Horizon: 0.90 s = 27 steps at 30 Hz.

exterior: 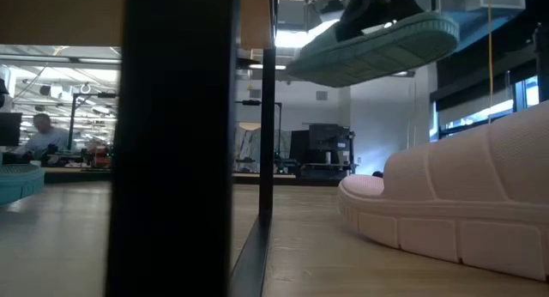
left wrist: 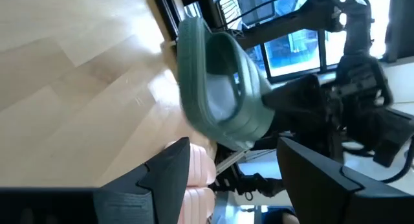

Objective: Pick and place slides into the shelf
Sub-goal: Put the green slipper under the shelf

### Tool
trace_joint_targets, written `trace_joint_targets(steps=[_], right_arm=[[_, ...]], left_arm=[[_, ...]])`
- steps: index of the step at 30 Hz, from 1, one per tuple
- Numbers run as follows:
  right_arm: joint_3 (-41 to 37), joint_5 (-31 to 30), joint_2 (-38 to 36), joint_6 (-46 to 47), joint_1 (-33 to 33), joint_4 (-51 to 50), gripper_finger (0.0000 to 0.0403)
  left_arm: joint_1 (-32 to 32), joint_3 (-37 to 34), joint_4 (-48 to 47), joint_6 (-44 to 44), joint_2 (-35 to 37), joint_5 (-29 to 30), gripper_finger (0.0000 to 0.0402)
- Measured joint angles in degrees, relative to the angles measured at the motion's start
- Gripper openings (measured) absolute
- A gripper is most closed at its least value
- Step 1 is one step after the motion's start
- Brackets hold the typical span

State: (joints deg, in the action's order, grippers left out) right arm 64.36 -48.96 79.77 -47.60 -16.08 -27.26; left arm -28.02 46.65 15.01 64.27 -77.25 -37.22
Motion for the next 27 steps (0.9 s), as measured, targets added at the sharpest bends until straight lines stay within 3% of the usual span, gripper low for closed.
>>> trace_joint_targets(steps=[11, 27], right_arm=[[0.0, 0.0, 4.4, -14.0, 0.2, 12.4, 0.0015], [0.0, 1.1, 4.6, -14.2, 0.2, 13.2, 0.0015]], left_arm=[[0.7, 0.0, -0.1, -0.6, -1.4, 1.1, 0.0221], [0.7, 0.0, 1.8, -1.9, -7.8, -1.3, 0.0221]])
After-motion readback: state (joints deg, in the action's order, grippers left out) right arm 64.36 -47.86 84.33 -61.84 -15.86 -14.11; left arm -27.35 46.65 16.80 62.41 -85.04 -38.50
